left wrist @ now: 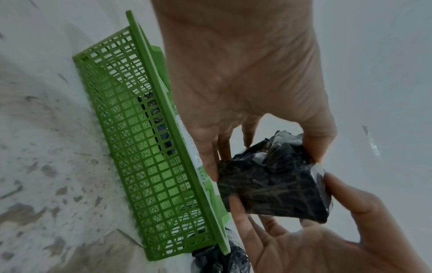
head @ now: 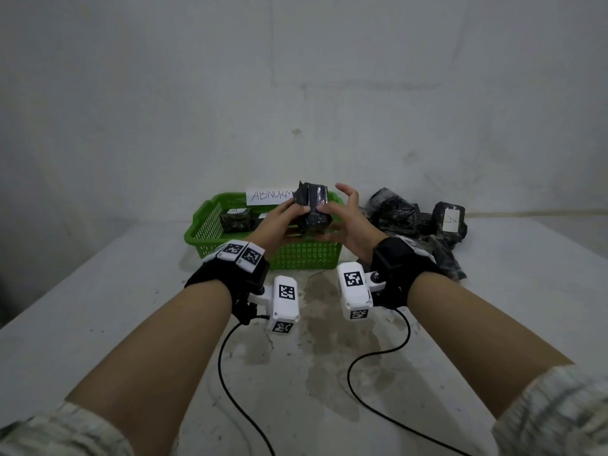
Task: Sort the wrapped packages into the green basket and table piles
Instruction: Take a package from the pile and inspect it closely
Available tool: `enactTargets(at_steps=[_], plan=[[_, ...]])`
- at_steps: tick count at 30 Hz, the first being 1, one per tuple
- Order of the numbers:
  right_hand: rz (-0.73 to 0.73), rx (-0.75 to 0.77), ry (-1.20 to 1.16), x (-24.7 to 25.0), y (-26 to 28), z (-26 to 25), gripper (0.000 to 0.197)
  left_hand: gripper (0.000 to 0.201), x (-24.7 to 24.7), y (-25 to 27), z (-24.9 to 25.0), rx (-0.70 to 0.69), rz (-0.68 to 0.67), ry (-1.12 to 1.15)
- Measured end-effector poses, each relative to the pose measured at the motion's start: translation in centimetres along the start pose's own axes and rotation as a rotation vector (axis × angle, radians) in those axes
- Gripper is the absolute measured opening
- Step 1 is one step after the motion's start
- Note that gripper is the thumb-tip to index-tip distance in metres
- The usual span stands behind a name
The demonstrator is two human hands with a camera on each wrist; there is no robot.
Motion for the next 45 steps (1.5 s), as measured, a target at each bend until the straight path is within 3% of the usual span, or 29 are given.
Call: enactTargets(at_steps=[3,6,10,12,14,17,19,24,30,34,38,41,45], plan=[[0.041,0.020,0.041,0.3,0.2,-0.1,0.066,0.027,-0.2,0.2,-0.1,0.044,-0.032,0.015],[0.071,0.029,0.131,0.2,0.3,0.1,0.074,0.047,-0.6,0.3,-0.2,0.088,-0.036,-0.008],[0.026,0.006,0.147,0.2,0.4,0.5,0.079,0.031,-0.8,-0.2,0.0,0.105,0.015,-0.018],[0.000,0.006,0.170,0.2,0.3,0.7,0.083,0.037,-0.7,-0.3,0.2,0.104,0.044,-0.020],[0.016,0.019,0.215,0.0,0.5,0.5,0.078,0.048,-0.6,-0.2,0.3,0.105,0.035,-0.034],[0.072,0.030,0.203,-0.1,0.4,-0.1,0.053,0.059,-0.2,0.5,0.2,0.140,-0.014,-0.038],[0.086,-0.018,0.144,0.0,0.1,-0.4,0.046,0.053,0.2,0.8,-0.1,0.129,-0.038,-0.021],[0.071,-0.210,-0.037,0.9,-0.7,-0.5,0.059,0.038,0.7,0.9,-0.4,0.078,-0.037,-0.099],[0.095,-0.326,0.138,1.9,-0.9,-1.1,0.069,0.016,0.8,1.0,-0.6,0.026,-0.108,-0.210],[0.078,-0.331,0.275,1.6,-0.9,-0.5,0.074,0.026,-0.1,0.5,-0.1,-0.020,-0.063,-0.091],[-0.001,-0.348,0.443,1.5,-0.9,-0.2,0.096,0.023,-0.7,0.1,0.4,0.017,-0.025,0.052],[-0.044,-0.292,0.339,1.5,-0.5,-0.8,0.074,0.028,-1.0,0.0,0.1,0.049,-0.032,0.083],[-0.034,-0.187,0.148,1.2,-0.1,-0.9,0.066,0.035,-1.0,-0.3,0.1,0.014,0.067,0.111]])
Point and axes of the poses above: each hand's wrist, its own y-axis away from the middle knuckle, its own x-axis out of the back of the hand, z = x × y, the point moved 1 cm from there along -y, towards the middle knuckle, and after that the axes turned 14 degrees about -x, right-handed, at the moved point
